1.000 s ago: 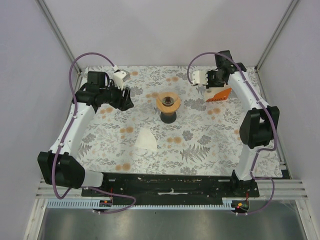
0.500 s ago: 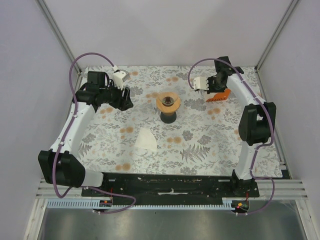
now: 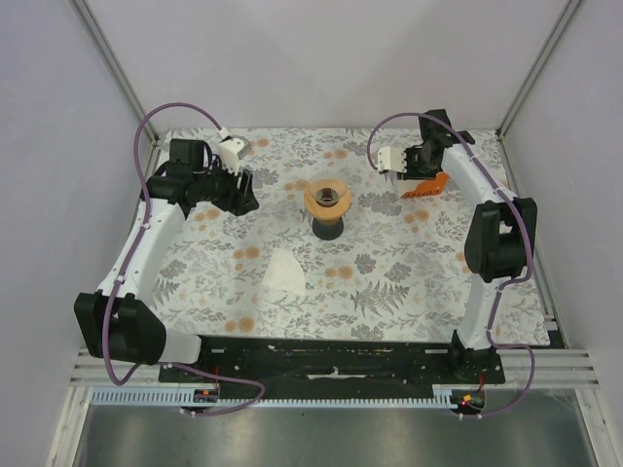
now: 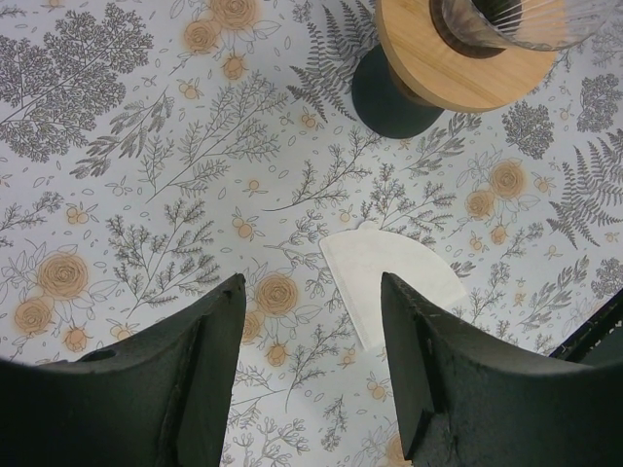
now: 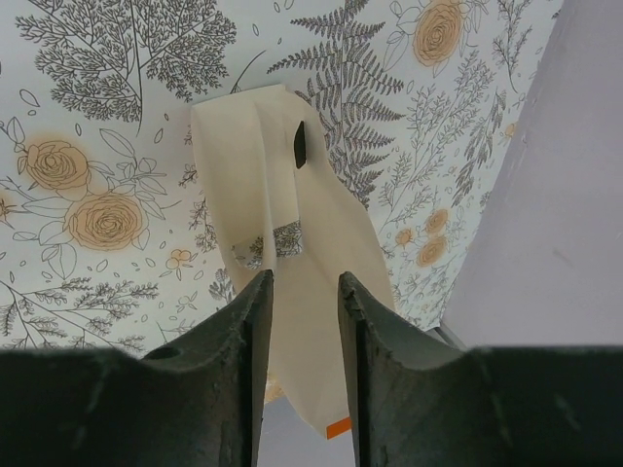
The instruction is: Place the coffee filter in the dripper
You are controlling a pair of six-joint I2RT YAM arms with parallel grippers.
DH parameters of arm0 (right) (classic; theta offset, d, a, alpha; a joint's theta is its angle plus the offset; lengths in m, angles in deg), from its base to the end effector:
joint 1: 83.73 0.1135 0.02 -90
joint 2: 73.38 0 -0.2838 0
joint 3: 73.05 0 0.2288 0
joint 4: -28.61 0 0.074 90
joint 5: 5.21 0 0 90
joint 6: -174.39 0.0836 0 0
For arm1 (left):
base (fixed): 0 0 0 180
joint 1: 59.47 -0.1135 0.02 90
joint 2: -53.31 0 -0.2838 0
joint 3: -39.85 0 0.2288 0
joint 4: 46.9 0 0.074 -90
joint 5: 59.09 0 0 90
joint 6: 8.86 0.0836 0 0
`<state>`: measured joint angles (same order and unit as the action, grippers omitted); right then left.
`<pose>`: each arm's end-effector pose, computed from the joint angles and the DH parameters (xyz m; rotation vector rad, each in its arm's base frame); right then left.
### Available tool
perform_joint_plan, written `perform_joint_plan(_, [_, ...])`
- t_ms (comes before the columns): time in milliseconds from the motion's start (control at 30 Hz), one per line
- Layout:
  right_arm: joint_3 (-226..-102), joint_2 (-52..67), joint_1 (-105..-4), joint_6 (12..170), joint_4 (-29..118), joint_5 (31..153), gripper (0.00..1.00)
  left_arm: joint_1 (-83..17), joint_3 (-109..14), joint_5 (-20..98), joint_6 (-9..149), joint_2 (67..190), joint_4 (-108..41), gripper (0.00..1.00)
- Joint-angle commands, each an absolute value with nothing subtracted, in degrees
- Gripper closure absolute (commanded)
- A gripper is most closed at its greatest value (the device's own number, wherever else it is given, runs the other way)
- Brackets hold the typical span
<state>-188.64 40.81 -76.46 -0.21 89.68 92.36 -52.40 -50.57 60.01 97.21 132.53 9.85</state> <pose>0.4393 0.0671 0.2426 -1.9232 1.7958 -0.3096 0.2871 -0.0766 0.3318 0.6956 2.1895 -0.5179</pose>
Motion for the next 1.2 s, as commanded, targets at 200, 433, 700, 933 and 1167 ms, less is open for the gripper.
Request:
perform_joint_plan(200, [-188.5, 29.7, -76.6, 11.3, 78.8, 102.5, 0.34, -52.6, -48.0, 62.7, 98.2, 134.4, 8.2, 0.35])
perform_joint_plan(433, [-186.2, 20.0, -76.6, 33.7, 64.1, 110.7, 0.05, -45.6, -41.7, 57.9, 103.4, 138.0, 6.2, 0.2])
perform_joint_plan(700, [-179.8, 10.7, -76.6, 55.5, 53.1, 111.3, 0.05, -38.5, -37.8, 49.4, 102.0, 145.5, -2.1, 0.12])
perform_joint_plan(933, [-168.7, 1.8, -76.6, 60.4, 42.1, 118.7, 0.03, -35.5, -33.7, 44.9, 104.9, 149.4, -9.0, 0.11])
perform_joint_plan(1167, [-167.4, -1.6, -76.6, 67.2, 40.0, 117.3, 0.03, -32.2, -30.1, 39.8, 107.3, 153.3, -12.3, 0.1])
